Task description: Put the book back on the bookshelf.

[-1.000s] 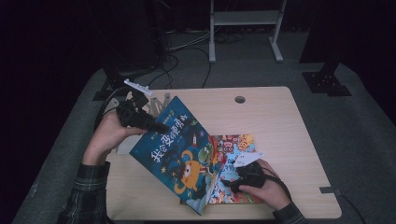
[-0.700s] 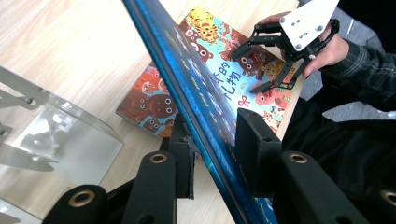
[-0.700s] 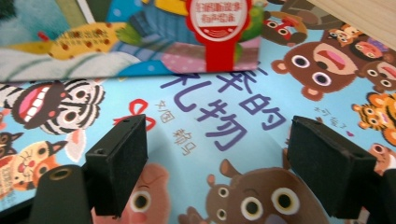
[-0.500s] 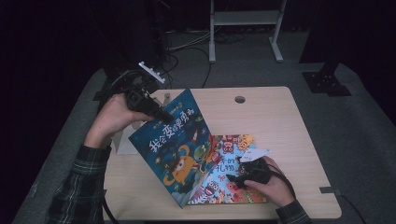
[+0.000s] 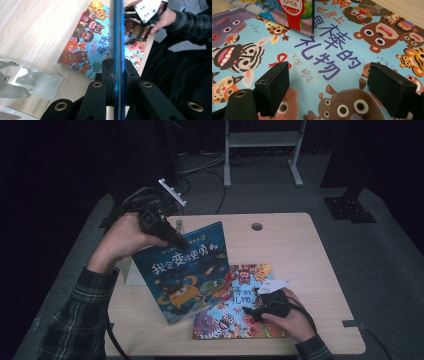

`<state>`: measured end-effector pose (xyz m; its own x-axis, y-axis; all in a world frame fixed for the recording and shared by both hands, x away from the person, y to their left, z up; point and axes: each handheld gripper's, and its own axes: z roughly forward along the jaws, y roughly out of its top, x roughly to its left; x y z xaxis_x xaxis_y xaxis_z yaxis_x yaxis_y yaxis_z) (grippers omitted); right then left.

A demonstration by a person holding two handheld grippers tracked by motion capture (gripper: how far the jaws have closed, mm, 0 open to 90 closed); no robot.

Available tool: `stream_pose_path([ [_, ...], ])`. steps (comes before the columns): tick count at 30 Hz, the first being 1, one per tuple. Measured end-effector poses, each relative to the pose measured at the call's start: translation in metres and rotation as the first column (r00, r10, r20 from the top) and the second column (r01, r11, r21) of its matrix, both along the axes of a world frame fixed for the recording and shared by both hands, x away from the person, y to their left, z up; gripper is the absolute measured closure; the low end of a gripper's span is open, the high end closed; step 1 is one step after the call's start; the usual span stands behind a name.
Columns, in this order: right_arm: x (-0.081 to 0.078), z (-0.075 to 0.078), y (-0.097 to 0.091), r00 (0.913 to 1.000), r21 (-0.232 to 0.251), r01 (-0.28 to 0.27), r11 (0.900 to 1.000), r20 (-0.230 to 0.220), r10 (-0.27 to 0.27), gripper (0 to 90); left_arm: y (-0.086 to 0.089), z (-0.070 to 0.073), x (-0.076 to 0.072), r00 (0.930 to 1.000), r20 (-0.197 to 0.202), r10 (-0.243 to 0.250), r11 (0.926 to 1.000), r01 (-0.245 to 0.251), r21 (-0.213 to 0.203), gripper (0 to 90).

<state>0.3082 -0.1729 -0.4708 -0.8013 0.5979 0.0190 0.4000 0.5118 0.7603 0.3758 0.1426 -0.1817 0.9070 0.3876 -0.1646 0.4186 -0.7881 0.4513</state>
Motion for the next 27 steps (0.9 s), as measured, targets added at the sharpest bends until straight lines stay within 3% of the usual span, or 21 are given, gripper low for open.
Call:
stream_pose_path([
  [4, 0.000, 0.000, 0.000, 1.0000, 0.002, 0.001, 1.0000, 0.001, -0.001, 17.0, -0.003, 0.004, -0.003, 0.9998, 0.022, -0.004, 0.9992, 0.003, 0.041, 82.6],
  [9, -0.001, 0.000, 0.000, 1.0000, 0.006, 0.006, 1.0000, -0.001, -0.006, 17.0, 0.000, 0.008, -0.005, 0.9993, 0.035, 0.014, 0.9984, -0.015, 0.055, 82.7],
  [16, 0.000, -0.001, 0.000, 1.0000, 0.007, 0.004, 1.0000, 0.003, -0.004, 16.6, 0.017, 0.016, -0.010, 0.9983, 0.039, 0.043, 0.9987, -0.044, 0.026, 82.6],
  [27, 0.000, -0.001, 0.000, 1.0000, 0.006, 0.004, 1.0000, 0.005, -0.004, 16.6, 0.057, 0.023, -0.017, 0.9915, 0.053, 0.119, 0.9927, -0.120, 0.012, 82.5],
])
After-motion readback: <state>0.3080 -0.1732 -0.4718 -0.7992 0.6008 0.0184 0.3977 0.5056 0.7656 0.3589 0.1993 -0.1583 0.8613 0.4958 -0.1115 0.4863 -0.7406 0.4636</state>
